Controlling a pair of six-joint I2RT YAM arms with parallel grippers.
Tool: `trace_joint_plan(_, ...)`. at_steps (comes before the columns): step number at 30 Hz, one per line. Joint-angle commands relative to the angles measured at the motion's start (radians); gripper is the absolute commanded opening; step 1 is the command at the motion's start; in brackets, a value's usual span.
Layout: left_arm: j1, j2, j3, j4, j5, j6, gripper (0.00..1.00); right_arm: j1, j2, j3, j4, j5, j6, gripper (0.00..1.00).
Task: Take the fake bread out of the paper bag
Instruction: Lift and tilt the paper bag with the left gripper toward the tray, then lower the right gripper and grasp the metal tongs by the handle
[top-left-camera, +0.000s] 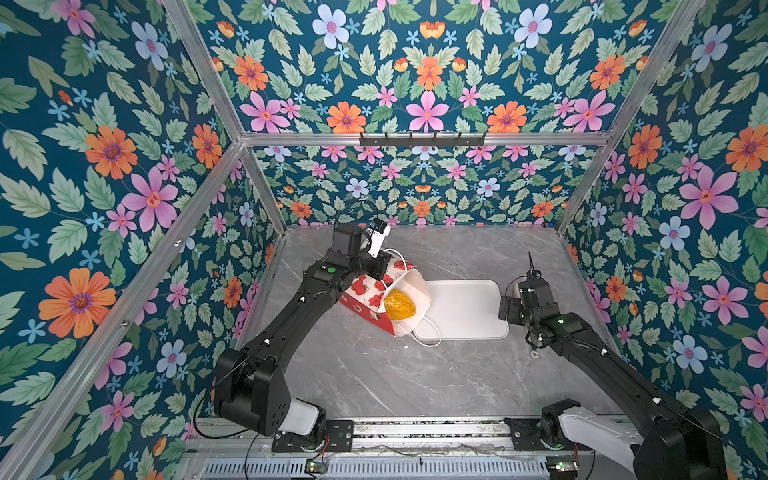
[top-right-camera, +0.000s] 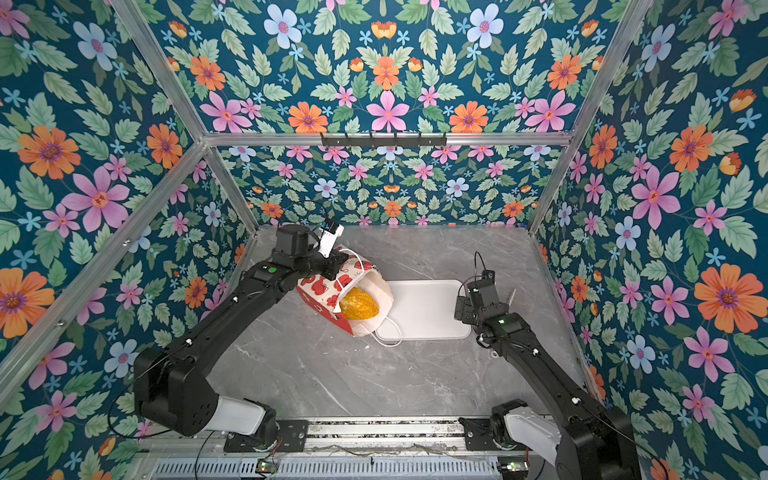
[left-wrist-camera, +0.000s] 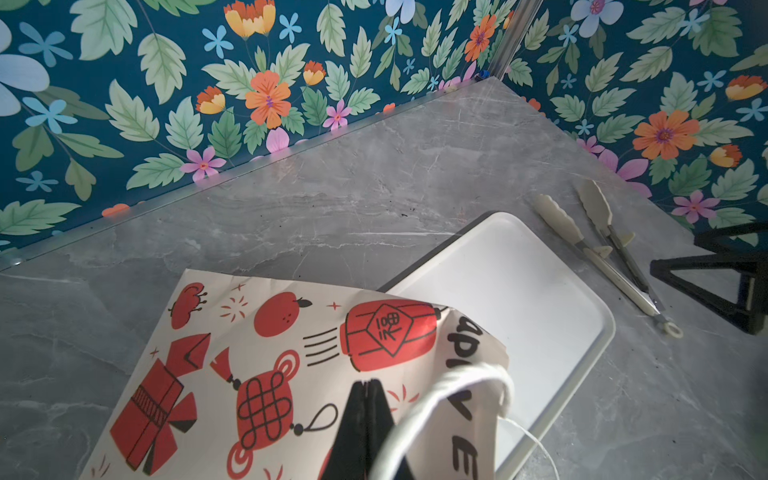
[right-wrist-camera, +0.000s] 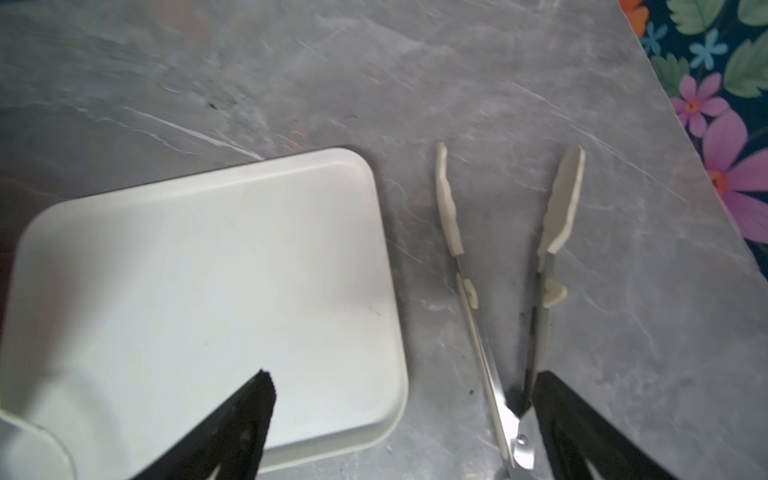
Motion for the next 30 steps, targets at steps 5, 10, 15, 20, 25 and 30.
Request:
trace_joint_plan(5,0.007,-0.004,-0.017,0.097,-0.050,-0.022,0.00,-0.185,0.010,-0.032,-0.115,-0.139,0.100,0.99)
trace_joint_plan(10,0.050,0.018,-0.019,0.130,-0.035,-0.042,0.00,-0.196,0.075,0.011,-0.155,-0.147,0.084,0.99)
trace_joint_plan(15,0.106,0.029,-0.035,0.162,0.019,-0.047,0.00,-0.203,0.153,0.039,-0.169,-0.117,0.086,0.99)
trace_joint_plan(20,0.146,0.020,-0.037,0.167,0.023,-0.048,0.00,-0.267,0.210,0.053,-0.169,-0.188,0.067,0.99)
trace_joint_plan(25,0.166,0.024,-0.033,0.180,0.075,-0.048,0.00,-0.275,0.285,0.084,-0.169,-0.199,0.050,0.99)
trace_joint_plan(30,0.165,0.041,-0.042,0.196,0.112,-0.058,0.00,-0.277,0.398,0.120,-0.152,-0.207,0.037,0.99)
